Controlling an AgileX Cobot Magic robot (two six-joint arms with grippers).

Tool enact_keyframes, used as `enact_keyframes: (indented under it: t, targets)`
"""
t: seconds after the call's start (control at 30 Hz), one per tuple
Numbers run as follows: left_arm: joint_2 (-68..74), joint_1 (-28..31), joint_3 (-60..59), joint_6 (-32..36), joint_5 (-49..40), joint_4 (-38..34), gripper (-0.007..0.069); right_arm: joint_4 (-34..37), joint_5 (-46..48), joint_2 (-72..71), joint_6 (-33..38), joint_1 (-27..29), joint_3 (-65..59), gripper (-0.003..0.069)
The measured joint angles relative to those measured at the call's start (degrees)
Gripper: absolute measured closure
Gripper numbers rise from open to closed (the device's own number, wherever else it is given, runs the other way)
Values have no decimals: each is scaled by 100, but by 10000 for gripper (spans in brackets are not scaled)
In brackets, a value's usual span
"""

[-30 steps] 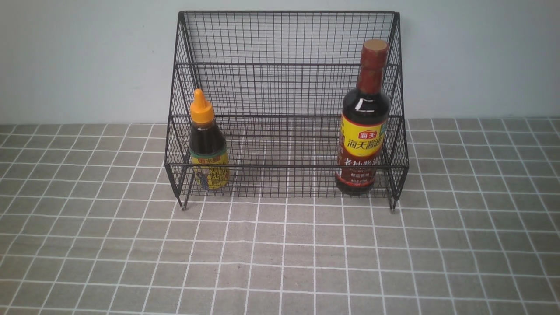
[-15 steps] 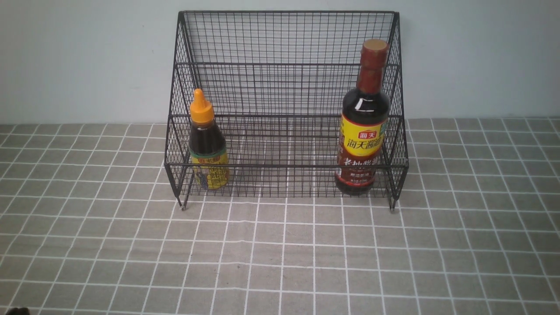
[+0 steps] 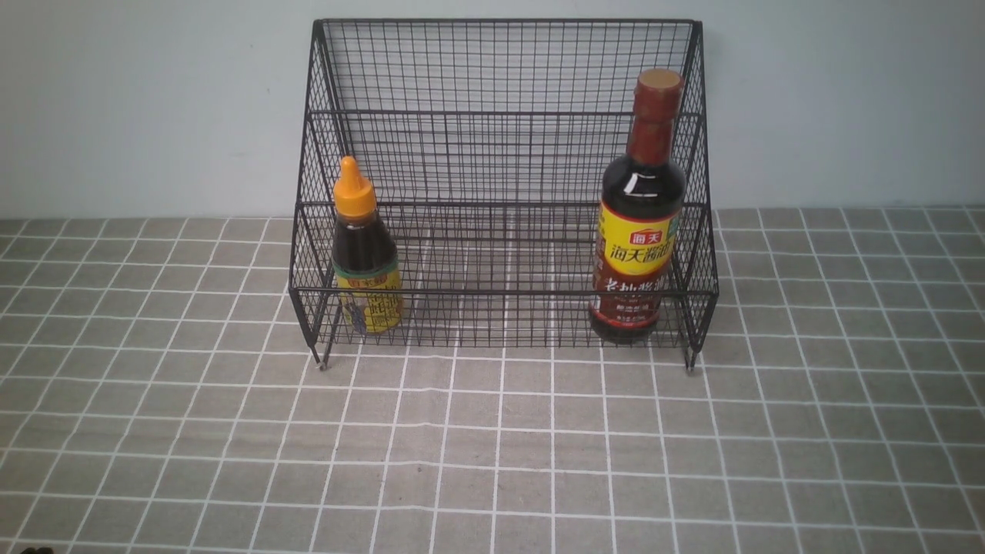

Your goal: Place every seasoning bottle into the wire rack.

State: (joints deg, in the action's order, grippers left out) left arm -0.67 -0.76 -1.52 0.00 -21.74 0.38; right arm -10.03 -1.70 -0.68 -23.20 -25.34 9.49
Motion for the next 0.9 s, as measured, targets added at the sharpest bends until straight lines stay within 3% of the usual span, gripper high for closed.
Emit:
enact_keyframes:
  t: [0.57, 0.67, 0.9]
  targets:
    - [0, 0, 0, 0, -5, 0, 631, -6, -5, 0, 123, 0, 0, 673]
    - [0, 0, 0, 0, -5, 0, 631, 150, 8, 0, 466, 0, -32, 673]
    - [0, 0, 0, 0, -5, 0, 631, 1262, 170, 0, 1968, 0, -48, 673]
